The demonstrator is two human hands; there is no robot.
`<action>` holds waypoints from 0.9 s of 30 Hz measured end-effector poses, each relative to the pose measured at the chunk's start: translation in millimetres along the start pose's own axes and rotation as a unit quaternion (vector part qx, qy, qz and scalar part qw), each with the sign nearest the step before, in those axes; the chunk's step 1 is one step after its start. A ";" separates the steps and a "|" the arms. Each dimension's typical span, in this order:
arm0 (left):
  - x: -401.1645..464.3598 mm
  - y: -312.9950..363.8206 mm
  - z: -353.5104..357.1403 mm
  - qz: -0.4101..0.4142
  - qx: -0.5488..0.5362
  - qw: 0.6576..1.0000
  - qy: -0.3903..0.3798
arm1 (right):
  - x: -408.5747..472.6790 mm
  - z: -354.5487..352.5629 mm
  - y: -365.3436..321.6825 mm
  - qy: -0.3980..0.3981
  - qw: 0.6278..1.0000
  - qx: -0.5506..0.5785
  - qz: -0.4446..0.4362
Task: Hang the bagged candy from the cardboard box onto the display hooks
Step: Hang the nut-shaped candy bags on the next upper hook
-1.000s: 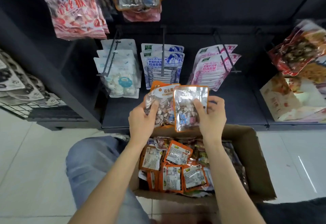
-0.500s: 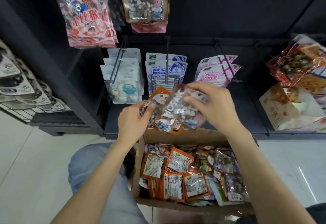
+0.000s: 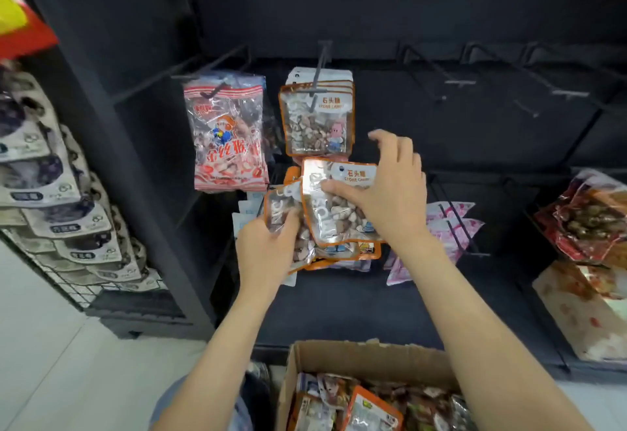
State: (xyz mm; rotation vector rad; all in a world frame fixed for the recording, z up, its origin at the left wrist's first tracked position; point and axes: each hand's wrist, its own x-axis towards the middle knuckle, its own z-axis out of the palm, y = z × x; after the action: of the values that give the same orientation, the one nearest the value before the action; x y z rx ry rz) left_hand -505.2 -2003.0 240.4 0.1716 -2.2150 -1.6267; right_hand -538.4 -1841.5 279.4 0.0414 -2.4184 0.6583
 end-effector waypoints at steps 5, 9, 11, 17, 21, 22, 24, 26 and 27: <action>15.8 22.3 2.0 0.038 -0.012 0.998 0.041 | 18.3 -1.9 -13.3 -0.042 0.970 0.156 0.180; 27.7 23.5 0.4 0.067 0.000 0.997 0.040 | 20.5 8.9 -16.9 0.027 0.956 0.255 0.141; 34.3 21.9 -4.7 0.075 0.012 0.996 0.035 | 22.0 15.0 -16.5 0.062 0.977 0.196 0.065; 53.1 19.9 -23.3 0.043 0.014 0.999 0.001 | 49.0 21.7 -27.8 0.055 0.984 0.146 -0.083; 63.7 23.0 -34.7 -0.028 -0.046 0.999 0.001 | 68.6 25.1 -38.9 0.031 0.984 0.160 -0.075; 65.8 24.5 -36.0 -0.027 -0.042 0.999 -0.001 | 71.8 25.6 -40.1 0.041 0.982 0.172 -0.073; 68.5 28.0 -36.4 -0.017 -0.029 0.999 -0.001 | 77.5 26.3 -40.4 0.057 0.977 0.194 -0.070; 71.2 29.4 -35.3 -0.005 -0.024 1.000 0.000 | 82.6 29.2 -39.0 0.060 0.976 0.193 -0.084; 72.0 29.0 -34.7 0.000 -0.021 1.000 0.000 | 84.2 31.8 -37.7 0.060 0.976 0.187 -0.098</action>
State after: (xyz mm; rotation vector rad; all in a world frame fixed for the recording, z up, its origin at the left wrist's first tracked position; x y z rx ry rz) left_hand -554.6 -2047.7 293.3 0.1599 -2.1787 -1.6719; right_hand -617.2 -1878.7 323.5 0.3794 -2.1112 0.9841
